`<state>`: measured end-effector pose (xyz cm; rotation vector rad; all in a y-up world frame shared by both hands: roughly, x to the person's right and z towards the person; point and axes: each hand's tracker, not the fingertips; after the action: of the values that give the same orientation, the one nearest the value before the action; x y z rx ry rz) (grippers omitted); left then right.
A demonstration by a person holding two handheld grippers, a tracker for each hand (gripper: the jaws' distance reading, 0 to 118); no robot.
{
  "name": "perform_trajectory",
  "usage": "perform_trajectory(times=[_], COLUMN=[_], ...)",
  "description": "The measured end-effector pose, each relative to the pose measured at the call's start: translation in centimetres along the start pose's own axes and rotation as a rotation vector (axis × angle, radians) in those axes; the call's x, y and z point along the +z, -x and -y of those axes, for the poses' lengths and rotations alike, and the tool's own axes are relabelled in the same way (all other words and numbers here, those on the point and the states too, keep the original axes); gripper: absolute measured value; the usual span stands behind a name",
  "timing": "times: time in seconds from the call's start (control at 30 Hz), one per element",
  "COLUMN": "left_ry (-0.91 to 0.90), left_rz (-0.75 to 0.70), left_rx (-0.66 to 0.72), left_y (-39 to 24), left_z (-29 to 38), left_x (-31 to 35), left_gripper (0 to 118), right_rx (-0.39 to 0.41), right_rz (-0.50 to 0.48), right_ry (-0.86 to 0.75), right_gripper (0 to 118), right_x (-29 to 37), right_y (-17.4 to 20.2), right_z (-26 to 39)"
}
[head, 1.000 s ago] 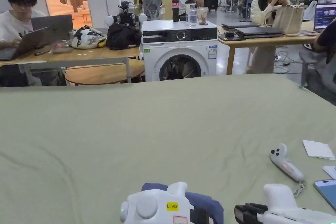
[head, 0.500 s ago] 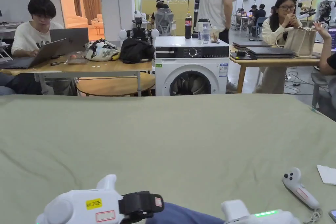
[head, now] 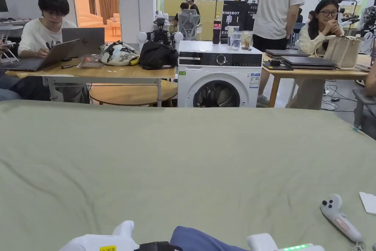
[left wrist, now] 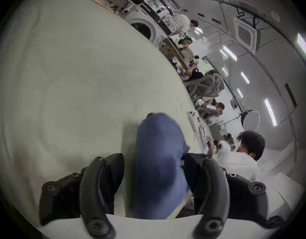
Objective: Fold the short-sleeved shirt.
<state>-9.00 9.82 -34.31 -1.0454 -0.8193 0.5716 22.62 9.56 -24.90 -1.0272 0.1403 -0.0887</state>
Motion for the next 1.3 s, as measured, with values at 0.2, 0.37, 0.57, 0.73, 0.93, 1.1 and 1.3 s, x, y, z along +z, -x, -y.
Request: perform_trajectory(times=[0.2,0.37,0.57,0.73,0.93,1.1,1.3], left_ry=[0.036,-0.04,-0.164,-0.332,-0.489,-0.542,-0.633], left_rz=[0.068,0.025,0.021,-0.143,-0.421,-0.637,-0.91], left_rx=[0.01,0.013,0.014,0.075,0.175,0.166,0.028], left_y=[-0.8,-0.9,-1.6,4.1,11.8,16.1,13.4], left_z=[0.9,0.6,-0.4,-1.4,-1.3,-3.2,-4.5], left_x=[-3.0,-3.0,5.2,16.2,29.5,33.6,34.0], left_gripper=[74,31,30,30,30,30,58], right_rx=[-0.005,-0.04,0.024,0.107,0.165,0.165,0.255], right_rz=[0.001,-0.034,-0.126,-0.235,-0.44,-0.569,-0.475], right_ry=[-0.019,-0.065,-0.241,-0.309,-0.272,-0.243,-0.289], right_gripper=[0,0,0,0,0,0,0], right_x=[0.3,1.3,4.8,2.1,-4.0,-7.3,-6.5], right_y=[0.4,-0.3,5.7,13.2,23.7,29.6,29.7], right_z=[0.5,1.0,-1.4,-6.4,-12.5,-14.8,-15.2])
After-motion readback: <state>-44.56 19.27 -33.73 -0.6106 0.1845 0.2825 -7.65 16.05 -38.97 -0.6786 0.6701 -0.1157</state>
